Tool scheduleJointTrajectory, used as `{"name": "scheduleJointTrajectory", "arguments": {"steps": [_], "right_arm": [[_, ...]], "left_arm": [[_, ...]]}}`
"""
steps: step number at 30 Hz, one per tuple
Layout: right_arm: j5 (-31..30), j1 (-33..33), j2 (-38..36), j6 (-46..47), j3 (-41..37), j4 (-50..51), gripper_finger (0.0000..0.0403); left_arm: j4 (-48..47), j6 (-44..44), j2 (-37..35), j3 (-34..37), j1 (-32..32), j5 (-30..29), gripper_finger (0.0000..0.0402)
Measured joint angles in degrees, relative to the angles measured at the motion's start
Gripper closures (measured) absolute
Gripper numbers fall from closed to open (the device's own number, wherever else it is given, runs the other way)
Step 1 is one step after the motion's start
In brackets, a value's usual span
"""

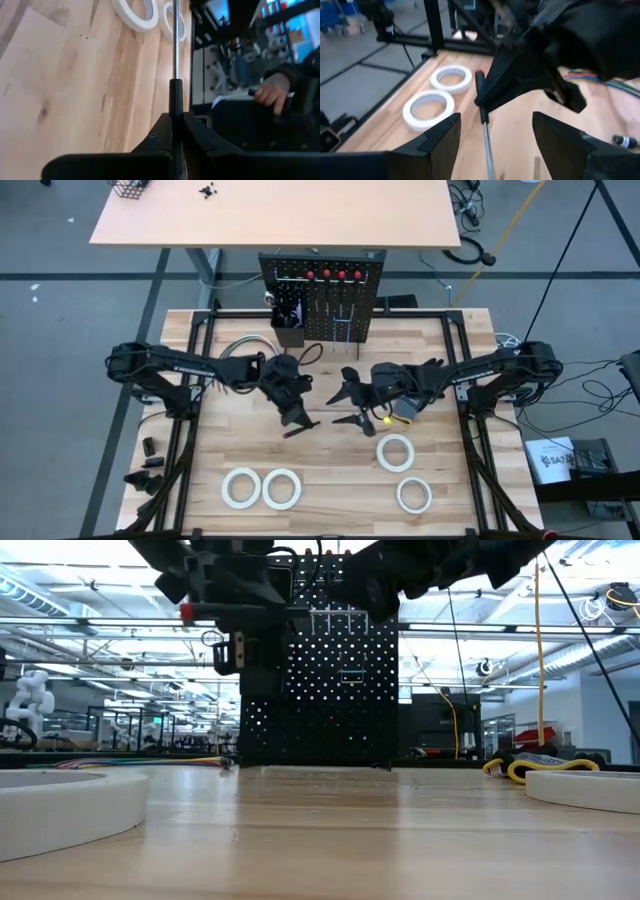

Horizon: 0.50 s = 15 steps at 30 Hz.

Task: Hang tools onto peg board
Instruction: Hang the nut driver on the peg board

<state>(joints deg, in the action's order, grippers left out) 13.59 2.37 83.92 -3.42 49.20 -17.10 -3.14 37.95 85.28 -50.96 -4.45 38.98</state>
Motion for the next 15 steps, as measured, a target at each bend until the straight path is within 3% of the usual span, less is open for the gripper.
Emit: {"name": "scheduleJointTrajectory", "arguments": {"steps": [7,15], "right_arm": [[-0.1,0.0,0.0,-0.7,4.0,12.1,0.0163],[-1.8,-0.1,0.0,-0.7,4.3,13.5,0.0167]], "left_arm": [[2.7,3.8,0.1,0.0,-1.8,-0.1,0.0388],[2.7,3.8,0.1,0.0,-2.3,-0.1,0.0388]]}}
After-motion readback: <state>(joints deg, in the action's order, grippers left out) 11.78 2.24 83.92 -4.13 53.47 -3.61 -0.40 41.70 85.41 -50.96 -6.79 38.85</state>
